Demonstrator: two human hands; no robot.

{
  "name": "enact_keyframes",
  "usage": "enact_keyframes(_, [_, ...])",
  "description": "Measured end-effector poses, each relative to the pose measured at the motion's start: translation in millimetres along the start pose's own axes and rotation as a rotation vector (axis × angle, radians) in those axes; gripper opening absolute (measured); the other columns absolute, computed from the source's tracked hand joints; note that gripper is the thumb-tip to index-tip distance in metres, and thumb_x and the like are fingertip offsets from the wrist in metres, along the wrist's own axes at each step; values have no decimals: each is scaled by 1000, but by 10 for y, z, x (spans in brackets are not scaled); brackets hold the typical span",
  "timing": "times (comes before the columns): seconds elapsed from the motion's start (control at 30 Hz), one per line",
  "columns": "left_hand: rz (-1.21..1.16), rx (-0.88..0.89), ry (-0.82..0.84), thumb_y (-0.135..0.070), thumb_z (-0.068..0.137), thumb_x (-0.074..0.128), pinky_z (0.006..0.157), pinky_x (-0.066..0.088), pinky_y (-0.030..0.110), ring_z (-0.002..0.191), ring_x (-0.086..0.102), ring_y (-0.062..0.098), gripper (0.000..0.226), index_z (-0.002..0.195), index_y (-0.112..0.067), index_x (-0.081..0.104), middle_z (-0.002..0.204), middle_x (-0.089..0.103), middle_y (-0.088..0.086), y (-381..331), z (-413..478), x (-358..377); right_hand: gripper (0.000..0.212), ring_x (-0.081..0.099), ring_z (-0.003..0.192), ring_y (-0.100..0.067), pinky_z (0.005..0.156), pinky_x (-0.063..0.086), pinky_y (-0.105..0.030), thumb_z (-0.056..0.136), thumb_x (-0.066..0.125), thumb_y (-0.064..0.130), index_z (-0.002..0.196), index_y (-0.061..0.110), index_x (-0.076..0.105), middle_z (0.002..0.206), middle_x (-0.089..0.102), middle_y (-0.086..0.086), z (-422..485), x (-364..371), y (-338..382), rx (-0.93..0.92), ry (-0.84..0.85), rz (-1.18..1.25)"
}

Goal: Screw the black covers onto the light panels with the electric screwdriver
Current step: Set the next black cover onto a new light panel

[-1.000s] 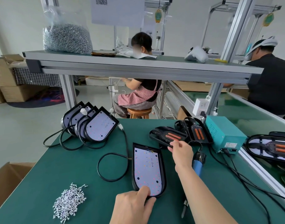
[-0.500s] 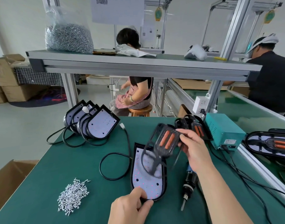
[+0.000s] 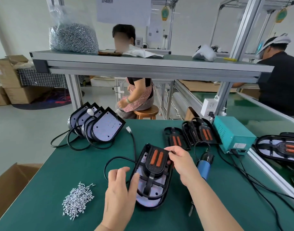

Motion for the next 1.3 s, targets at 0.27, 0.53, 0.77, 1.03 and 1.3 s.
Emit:
enact_keyframes(0.27, [-15,-95,206,-34,101,49,70,47,37,71,59,27,14,90,-27,44,68,60,-6,-17,-64,49,28,47,114,-26,92,41,-33,102,56,14,126,20,67,123,57,-2,-188,189,-229,-349,-225,-736])
enact_keyframes(0.53, [44,-278,479,-21,100,40,82,50,43,85,63,41,16,86,-15,35,89,65,19,-199,-153,150,58,2,156,-23,122,23,-47,103,39,55,156,34,32,168,15,2,-469,305,-100,-220,41,-694])
enact_keyframes(0.77, [385,-83,686,-52,93,37,84,50,38,97,62,29,37,101,-19,50,90,59,2,-125,-109,-45,82,-15,156,-22,121,21,-51,82,22,85,156,55,6,171,-6,4,-817,369,-104,-230,118,-978])
enact_keyframes(1.03, [327,-152,157,-20,83,68,65,51,27,70,61,9,17,69,-30,65,68,65,-12,326,612,-832,81,-12,156,-31,122,18,-47,87,22,85,159,48,14,171,0,-7,-792,464,-110,-315,96,-1142])
enact_keyframes(1.3, [586,-201,360,-16,79,71,69,52,29,82,60,16,14,75,-26,62,82,61,-11,743,801,-899,79,-9,157,-32,122,20,-47,89,24,83,159,47,18,171,4,-8,-824,466,-92,-338,108,-1133])
Point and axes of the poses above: each hand's wrist, its own z-axis towards the middle knuckle, its own x-axis out of the palm, y = z × x, the point moved 1 cm from there along z, towards the middle knuckle
